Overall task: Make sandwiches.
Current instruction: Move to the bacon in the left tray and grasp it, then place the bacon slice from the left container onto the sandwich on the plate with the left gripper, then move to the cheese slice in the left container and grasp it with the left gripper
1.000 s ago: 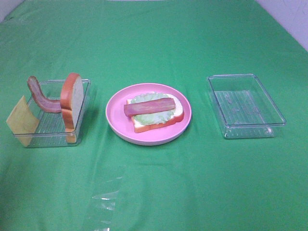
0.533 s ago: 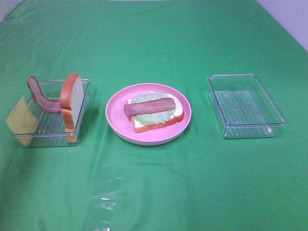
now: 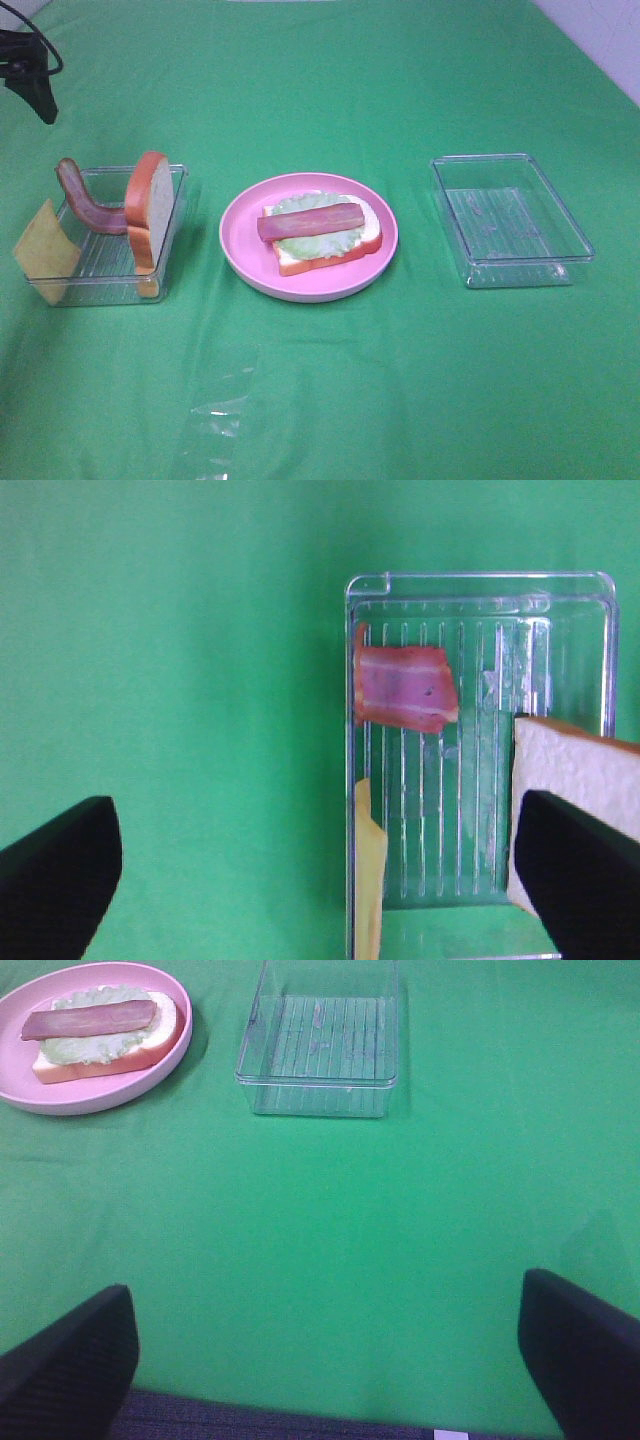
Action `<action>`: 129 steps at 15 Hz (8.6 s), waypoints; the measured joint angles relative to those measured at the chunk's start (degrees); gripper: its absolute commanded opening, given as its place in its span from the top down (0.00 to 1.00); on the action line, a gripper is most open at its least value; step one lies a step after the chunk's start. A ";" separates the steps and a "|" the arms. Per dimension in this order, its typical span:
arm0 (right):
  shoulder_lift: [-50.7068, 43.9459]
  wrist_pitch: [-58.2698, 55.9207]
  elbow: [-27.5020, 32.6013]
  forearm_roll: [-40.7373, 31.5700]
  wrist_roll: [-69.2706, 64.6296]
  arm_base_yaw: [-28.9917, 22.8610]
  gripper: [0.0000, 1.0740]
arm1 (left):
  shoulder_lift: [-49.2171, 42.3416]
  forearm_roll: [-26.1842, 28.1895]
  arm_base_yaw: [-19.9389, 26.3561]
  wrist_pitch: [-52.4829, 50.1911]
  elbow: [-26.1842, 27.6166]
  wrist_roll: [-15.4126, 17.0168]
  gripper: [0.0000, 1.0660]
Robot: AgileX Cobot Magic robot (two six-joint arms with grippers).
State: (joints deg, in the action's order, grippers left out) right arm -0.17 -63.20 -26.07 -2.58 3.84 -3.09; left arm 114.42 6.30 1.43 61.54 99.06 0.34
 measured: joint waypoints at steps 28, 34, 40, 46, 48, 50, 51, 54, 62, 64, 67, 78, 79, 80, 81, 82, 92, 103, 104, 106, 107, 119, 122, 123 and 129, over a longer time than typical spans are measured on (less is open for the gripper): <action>0.00 0.00 0.00 0.00 0.00 0.00 0.08 | 17.99 3.72 -1.15 1.15 10.31 -1.32 0.73; 0.00 0.00 0.00 0.00 0.00 0.00 0.08 | 17.99 3.78 -1.15 0.06 10.31 -1.32 1.00; 0.00 0.00 0.00 0.00 0.00 0.00 0.08 | 17.99 3.78 -1.15 -0.29 10.37 -1.26 1.00; 0.00 0.00 0.00 0.00 0.00 0.00 0.08 | 17.88 4.64 -3.55 7.45 23.15 -1.20 1.00; 0.00 0.00 0.00 0.00 0.00 0.00 0.08 | 16.79 4.64 -5.10 7.56 25.90 -0.34 1.00; 0.00 0.00 0.00 0.00 0.00 0.00 0.08 | 15.01 4.64 -7.62 7.79 28.65 0.00 1.00; 0.00 0.00 0.00 0.00 0.00 0.00 0.08 | 14.32 4.64 -8.71 7.79 29.79 0.06 1.00; 0.00 0.00 0.00 0.00 0.00 0.00 0.08 | 12.15 4.81 -11.97 5.16 30.31 1.26 1.00; 0.00 0.00 0.00 -0.17 0.00 0.00 0.08 | 13.46 9.80 -23.15 -3.27 30.31 1.55 1.00; 0.00 0.00 0.00 -0.17 0.00 0.00 0.08 | 14.67 13.24 -26.01 -3.21 30.31 1.55 1.00; 0.00 0.00 0.00 -0.17 0.00 0.00 0.08 | 15.99 17.19 -28.88 -0.86 30.31 1.38 1.00; 0.00 0.00 0.00 -0.17 0.00 0.00 0.08 | 24.75 18.91 -30.65 8.08 30.31 -1.03 1.00; 0.00 0.00 0.00 -0.17 0.00 0.00 0.08 | 24.92 15.99 -30.65 8.14 30.31 -0.97 1.00; 0.00 0.00 0.00 -0.17 0.00 0.00 0.08 | 25.04 13.06 -30.65 8.14 30.31 -0.34 1.00; 0.00 0.00 0.00 -0.17 0.00 0.00 0.08 | 25.04 11.00 -30.65 8.19 30.31 0.40 1.00; 0.00 0.00 0.00 -0.17 0.00 0.00 0.08 | 25.04 10.37 -30.65 8.19 30.31 0.69 1.00; 0.00 0.00 0.00 -0.17 0.00 0.00 0.08 | 25.04 10.37 -30.65 8.19 30.31 1.49 0.05; 0.00 0.00 0.00 -0.17 0.00 0.00 0.08 | 14.73 -4.47 -30.65 8.37 30.31 6.02 0.05; 0.00 0.00 0.00 -0.17 0.00 0.00 0.08 | 12.89 -5.44 -30.48 8.42 30.31 6.02 0.05; 0.00 0.00 0.00 -0.17 0.00 0.00 0.08 | 9.85 -4.70 -28.59 8.42 30.31 6.07 0.05; 0.00 0.00 0.00 -0.17 0.00 0.00 0.08 | 8.25 -3.67 -26.81 8.37 30.08 6.30 0.05; 0.00 0.00 0.00 -0.17 0.00 0.00 0.08 | -10.03 -2.41 -3.32 8.31 -0.34 6.82 0.06; 0.00 0.00 0.00 -0.17 0.00 0.00 0.08 | -10.77 -2.41 -1.89 8.31 -4.58 5.90 0.06; 0.00 0.00 0.00 -0.17 0.00 0.00 0.08 | -10.77 -2.35 -1.83 8.31 -5.10 5.79 0.06; 0.00 0.00 0.00 -0.17 0.00 0.00 0.08 | -10.77 -2.23 -1.83 8.25 -10.71 5.10 0.07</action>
State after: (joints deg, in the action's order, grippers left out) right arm -0.17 -63.20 -26.07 -2.75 3.84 -3.09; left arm 103.65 4.07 -0.40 69.79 88.35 5.44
